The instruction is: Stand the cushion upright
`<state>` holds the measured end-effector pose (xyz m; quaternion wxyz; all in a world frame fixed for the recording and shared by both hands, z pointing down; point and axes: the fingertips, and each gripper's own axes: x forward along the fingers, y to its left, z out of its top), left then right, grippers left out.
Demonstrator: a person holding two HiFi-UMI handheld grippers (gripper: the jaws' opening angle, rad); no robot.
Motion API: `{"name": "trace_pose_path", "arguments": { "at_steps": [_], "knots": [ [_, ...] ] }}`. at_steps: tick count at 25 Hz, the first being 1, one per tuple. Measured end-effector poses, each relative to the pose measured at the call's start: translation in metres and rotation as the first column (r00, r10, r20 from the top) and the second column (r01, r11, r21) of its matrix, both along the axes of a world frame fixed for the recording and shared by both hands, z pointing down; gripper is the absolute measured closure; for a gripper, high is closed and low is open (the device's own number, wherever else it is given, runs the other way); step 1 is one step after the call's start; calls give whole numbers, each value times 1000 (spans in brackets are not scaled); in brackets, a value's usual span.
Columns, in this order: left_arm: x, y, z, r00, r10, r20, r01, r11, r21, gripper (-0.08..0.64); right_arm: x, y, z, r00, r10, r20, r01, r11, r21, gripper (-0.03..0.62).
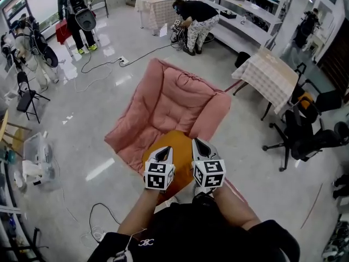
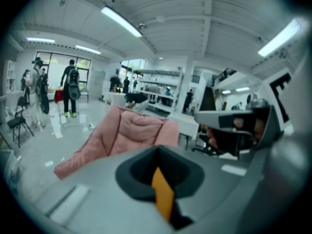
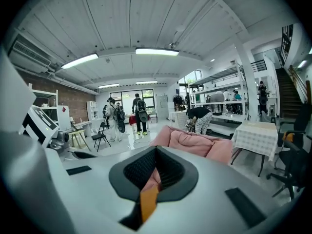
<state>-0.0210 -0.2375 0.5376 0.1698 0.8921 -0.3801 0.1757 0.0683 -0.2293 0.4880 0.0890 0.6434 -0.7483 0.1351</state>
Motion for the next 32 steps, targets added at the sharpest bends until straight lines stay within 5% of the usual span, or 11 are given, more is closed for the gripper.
{"name": "trace_pose_path", "arguments": {
  "at_steps": [6, 15, 17, 21, 27, 32],
  "knots": [
    [-11, 0, 20, 998, -24, 51, 27, 998, -52, 561, -6, -13, 2, 997, -79, 7, 79, 997, -15, 595],
    [-4, 5, 61, 990, 71, 121, -55, 990, -133, 555, 7, -13, 15, 994, -106, 12, 107, 993, -46, 595],
    [3, 7, 67, 985, 124, 123, -104, 982, -156, 421, 11, -10, 19, 995, -104, 9, 104, 993, -56, 595],
    [11, 17, 83, 965, 229, 130, -198, 957, -211, 397, 21, -2, 27, 996, -83, 15, 84, 993, -88, 595],
    [28, 37, 110, 897, 413, 155, -355, 884, -302, 215, 32, 3, 35, 999, -48, 24, 50, 993, -108, 595],
    [39, 42, 128, 876, 457, 152, -382, 851, -360, 212, 42, 8, 39, 999, -19, 27, 23, 992, -125, 595]
  ]
}}
